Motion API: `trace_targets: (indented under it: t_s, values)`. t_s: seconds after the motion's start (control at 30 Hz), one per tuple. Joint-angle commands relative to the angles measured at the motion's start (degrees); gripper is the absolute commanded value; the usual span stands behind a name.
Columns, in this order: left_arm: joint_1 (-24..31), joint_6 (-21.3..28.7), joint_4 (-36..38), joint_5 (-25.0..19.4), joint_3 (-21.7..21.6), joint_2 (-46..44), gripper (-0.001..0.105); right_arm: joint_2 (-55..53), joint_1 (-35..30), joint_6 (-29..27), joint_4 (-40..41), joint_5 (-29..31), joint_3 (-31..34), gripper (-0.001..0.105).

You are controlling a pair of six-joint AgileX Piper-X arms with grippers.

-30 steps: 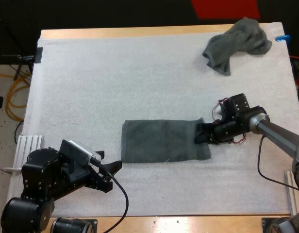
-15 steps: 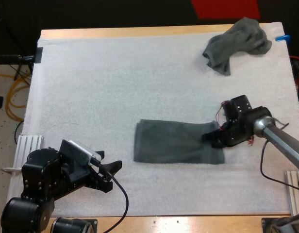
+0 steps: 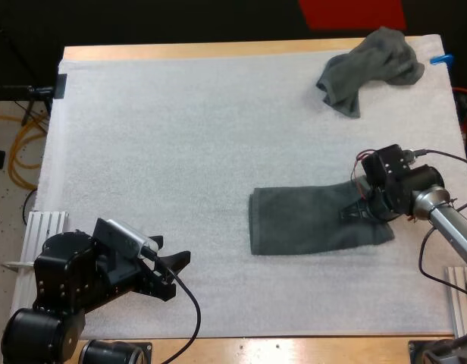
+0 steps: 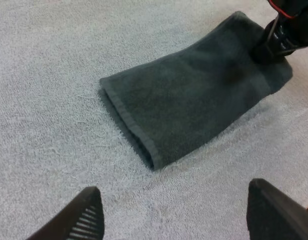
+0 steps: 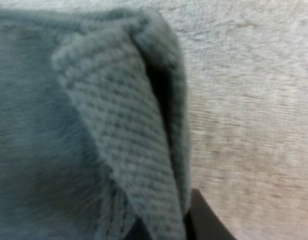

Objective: Pick towel from pile fold and stack

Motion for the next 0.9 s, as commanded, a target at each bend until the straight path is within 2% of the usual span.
trace_targets:
  t_s: [0.0,0.17,0.47,0.6,0.87]
  values:
    - [0.0,-0.2,-0.6,-0.2,-0.3,-0.1,0.059,-0.6,-0.1,1.5,0.2,-4.1,-1.3,0.0]
    - [0.0,-0.2,-0.6,-0.2,-0.3,-0.1,0.059,-0.4,0.0,7.9,-0.6,-17.6,-3.0,0.0]
    - [0.0,-0.2,-0.6,-0.2,-0.3,-0.1,0.059,-0.4,0.0,18.7,-6.0,-31.1,-3.2,0.0]
    - [0.0,-0.2,-0.6,-0.2,-0.3,-0.1,0.059,-0.3,0.6,23.0,-9.7,-34.9,-3.2,0.0]
    - [0.0,-0.2,-0.6,-0.2,-0.3,-0.1,0.059,4.3,6.8,25.6,-13.8,-34.9,-3.2,0.0]
